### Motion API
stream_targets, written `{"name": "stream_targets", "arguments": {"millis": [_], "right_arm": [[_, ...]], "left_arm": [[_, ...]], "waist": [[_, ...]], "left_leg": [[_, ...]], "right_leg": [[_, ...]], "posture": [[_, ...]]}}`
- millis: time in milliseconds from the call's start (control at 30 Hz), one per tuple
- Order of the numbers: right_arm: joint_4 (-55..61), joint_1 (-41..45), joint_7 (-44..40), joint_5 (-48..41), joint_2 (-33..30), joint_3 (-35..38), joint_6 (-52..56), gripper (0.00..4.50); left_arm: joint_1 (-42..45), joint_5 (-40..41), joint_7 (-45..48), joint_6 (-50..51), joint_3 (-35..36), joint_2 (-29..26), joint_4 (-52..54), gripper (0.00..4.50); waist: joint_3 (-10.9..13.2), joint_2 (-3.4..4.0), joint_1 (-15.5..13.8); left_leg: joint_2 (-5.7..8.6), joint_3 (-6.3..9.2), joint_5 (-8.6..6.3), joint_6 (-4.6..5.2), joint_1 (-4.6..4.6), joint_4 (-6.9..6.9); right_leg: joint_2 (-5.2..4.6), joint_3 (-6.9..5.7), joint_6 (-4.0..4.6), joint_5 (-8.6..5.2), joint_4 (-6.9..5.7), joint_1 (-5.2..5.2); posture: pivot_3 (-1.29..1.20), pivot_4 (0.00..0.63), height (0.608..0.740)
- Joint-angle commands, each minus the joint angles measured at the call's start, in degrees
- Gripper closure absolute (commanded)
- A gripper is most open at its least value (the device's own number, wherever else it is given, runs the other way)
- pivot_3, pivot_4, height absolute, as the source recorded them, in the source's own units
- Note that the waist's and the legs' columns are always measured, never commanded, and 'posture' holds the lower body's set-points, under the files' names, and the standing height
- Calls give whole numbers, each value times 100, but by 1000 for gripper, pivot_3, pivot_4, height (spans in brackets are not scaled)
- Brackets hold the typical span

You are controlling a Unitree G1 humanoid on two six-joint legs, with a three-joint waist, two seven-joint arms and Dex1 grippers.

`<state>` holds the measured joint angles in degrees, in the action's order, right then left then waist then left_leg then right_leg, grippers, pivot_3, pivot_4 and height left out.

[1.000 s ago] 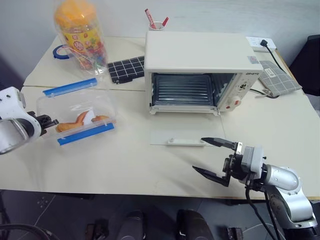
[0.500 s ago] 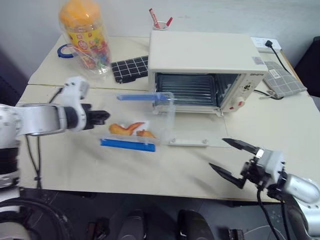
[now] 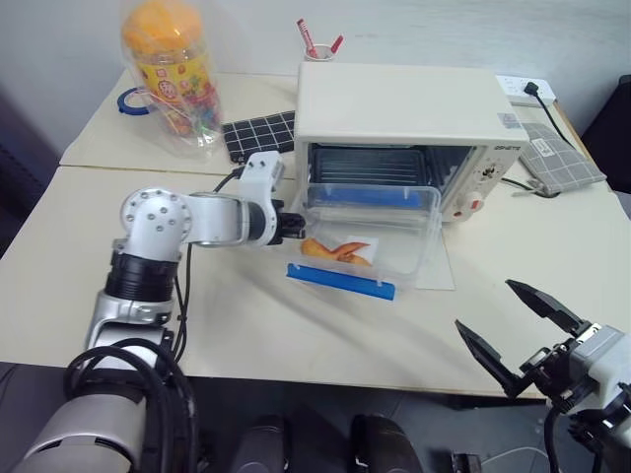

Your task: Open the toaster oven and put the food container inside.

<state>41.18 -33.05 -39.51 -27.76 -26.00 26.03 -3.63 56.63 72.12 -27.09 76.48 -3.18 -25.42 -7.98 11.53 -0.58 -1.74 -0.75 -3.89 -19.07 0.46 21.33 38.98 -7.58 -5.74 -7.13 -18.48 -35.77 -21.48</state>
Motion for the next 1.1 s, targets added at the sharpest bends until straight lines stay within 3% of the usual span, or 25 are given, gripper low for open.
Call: {"name": "stream_targets", "arguments": {"millis": [33,100,433,633,767,867,1000,1100], "right_arm": [[363,-133,276,82,183,22,-51,0],[434,-187,315,160,240,-60,-60,0],[394,-339,318,247,411,-165,-233,0],[391,-335,283,173,254,-32,-108,0],[434,-337,170,-202,-79,145,254,0],[477,-405,-29,-585,-389,197,568,0],[574,-517,-330,-1171,-964,50,1321,883],[609,-107,-267,-1046,-1225,-525,1723,1976]], "left_arm": [[155,-717,220,-278,77,377,-142,4304],[201,-997,395,-206,90,522,-193,4304],[279,-1818,1417,-10,438,719,167,1336],[203,-2175,2452,-218,640,241,317,1336],[102,-2027,3968,-435,737,-388,474,1336],[-167,-2340,5204,-864,336,-1071,714,1516],[-1218,-3325,7340,-2746,-197,-2246,896,2479],[-2160,-3675,8789,-4438,-43,-2490,841,3437]], "waist": [[0,0,-19],[0,0,-14],[-1,2,26],[-1,2,36],[0,2,37],[0,3,38],[-1,11,70],[-2,11,74]], "left_leg": [[1,0,0,0,0,1],[0,-2,1,0,-3,2],[-4,-2,3,-4,-6,0],[-5,-1,3,-4,-3,-4],[-5,-1,3,-4,-3,-3],[-8,0,3,-5,-2,-5],[-8,-10,3,-4,-9,-10],[-18,-17,3,-4,-12,-15]], "right_leg": [[0,-1,0,0,0,0],[0,1,0,0,14,0],[4,1,0,0,11,-1],[4,0,0,0,-4,-4],[5,-2,0,0,-6,-5],[6,-3,2,-1,-5,-5],[7,4,3,-2,-2,-7],[9,7,11,-6,14,-10]], "posture": [[0,150,740],[0,150,740],[0,150,740],[0,150,740],[0,150,740],[0,150,740],[0,150,740],[0,150,740]]}}
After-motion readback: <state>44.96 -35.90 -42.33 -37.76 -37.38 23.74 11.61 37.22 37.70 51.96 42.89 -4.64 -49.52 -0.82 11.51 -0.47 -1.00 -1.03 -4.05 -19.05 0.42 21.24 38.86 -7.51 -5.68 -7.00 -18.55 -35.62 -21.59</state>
